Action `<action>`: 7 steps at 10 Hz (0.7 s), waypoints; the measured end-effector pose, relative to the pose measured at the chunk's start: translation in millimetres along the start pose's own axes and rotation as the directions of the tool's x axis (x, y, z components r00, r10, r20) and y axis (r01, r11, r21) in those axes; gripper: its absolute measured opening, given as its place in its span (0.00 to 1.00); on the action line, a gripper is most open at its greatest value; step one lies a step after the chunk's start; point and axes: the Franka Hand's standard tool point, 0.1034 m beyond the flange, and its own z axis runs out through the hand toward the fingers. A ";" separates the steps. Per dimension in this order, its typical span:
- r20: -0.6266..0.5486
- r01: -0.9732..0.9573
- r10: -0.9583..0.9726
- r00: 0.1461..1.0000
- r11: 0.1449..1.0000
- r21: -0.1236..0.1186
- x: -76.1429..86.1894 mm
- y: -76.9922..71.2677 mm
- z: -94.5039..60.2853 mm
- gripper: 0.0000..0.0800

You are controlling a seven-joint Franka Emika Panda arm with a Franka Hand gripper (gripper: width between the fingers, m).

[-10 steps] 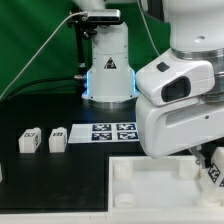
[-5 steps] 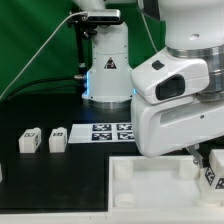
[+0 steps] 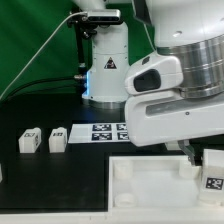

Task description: Assemble one leg

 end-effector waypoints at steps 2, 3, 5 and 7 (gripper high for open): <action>-0.031 -0.264 0.265 0.964 0.964 0.033 -2.2 -1.7 0.1 0.42; -0.029 -0.374 0.375 0.926 0.926 0.049 -2.0 -2.5 0.3 0.42; -0.012 -0.581 0.584 0.812 0.810 0.076 -2.4 -5.1 1.0 0.42; 0.019 -0.719 0.721 0.693 0.689 0.097 -3.9 -8.7 2.3 0.42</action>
Offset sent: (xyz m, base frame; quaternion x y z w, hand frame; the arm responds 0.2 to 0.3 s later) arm 0.0005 0.0077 -0.0074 0.0311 0.0144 0.2533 0.9668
